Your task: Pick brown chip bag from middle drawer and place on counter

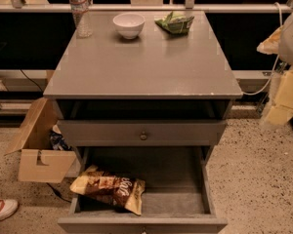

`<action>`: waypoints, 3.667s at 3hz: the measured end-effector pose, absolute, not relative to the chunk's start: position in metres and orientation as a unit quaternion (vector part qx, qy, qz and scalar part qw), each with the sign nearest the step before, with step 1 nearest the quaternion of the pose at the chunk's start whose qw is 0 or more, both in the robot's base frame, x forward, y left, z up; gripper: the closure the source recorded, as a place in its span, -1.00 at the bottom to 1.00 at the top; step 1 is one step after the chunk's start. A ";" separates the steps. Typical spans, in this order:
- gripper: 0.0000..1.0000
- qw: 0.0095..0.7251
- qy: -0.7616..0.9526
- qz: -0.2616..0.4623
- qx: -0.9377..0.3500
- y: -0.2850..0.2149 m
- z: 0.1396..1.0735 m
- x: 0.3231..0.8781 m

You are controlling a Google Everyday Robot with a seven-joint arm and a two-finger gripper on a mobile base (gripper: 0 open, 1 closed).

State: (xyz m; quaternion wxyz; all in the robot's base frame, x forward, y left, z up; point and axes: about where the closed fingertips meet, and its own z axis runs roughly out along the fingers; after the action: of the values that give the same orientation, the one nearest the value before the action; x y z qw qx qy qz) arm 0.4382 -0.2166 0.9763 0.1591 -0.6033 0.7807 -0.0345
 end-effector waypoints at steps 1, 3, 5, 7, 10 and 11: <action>-1.00 0.159 0.781 -0.035 -0.603 -0.217 0.976 0.438; -1.00 0.179 0.790 0.063 -0.582 -0.197 0.924 0.434; -1.00 0.236 0.813 0.187 -0.499 -0.160 0.864 0.423; -1.00 0.235 0.797 0.156 -0.534 -0.161 0.834 0.432; -1.00 0.247 0.771 0.100 -0.579 -0.182 0.686 0.470; -1.00 0.247 0.771 0.101 -0.579 -0.182 0.685 0.470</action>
Offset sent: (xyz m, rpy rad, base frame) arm -0.0043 0.0134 -0.0237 0.0917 0.0591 0.0456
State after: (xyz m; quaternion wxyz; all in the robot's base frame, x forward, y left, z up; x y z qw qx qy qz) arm 0.4697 -0.1822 0.6854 0.2470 -0.5787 0.7707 0.1005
